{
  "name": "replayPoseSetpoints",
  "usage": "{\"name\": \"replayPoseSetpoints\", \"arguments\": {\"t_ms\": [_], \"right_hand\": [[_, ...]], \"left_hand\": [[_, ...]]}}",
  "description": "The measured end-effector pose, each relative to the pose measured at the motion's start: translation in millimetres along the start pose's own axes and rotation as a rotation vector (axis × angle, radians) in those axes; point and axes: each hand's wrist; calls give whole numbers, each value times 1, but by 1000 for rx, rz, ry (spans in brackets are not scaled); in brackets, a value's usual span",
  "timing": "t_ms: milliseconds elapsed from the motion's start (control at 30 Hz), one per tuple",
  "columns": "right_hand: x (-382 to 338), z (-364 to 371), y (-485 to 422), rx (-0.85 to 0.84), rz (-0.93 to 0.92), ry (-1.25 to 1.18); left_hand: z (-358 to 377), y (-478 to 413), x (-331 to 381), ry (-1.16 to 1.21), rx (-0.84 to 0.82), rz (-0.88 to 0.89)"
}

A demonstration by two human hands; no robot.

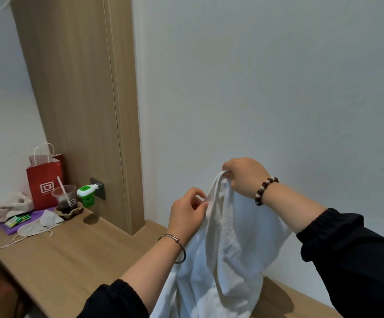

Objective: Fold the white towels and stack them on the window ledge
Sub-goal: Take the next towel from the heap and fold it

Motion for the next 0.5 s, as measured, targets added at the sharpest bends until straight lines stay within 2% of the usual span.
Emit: {"name": "replayPoseSetpoints", "arguments": {"t_ms": [133, 233, 500], "right_hand": [[-2, 0, 0, -20, 36, -87], [-4, 2, 0, -19, 53, -110], [-4, 5, 2, -21, 59, -148]], "left_hand": [[2, 5, -4, -159, 93, 135], [8, 11, -5, -186, 142, 198], [18, 12, -8, -213, 225, 203]]}}
Point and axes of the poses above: each hand's wrist, its own y-axis away from the middle knuckle, its own z-axis out of the palm, x = y × z, and after that the axes turned 14 degrees about -z, right-handed
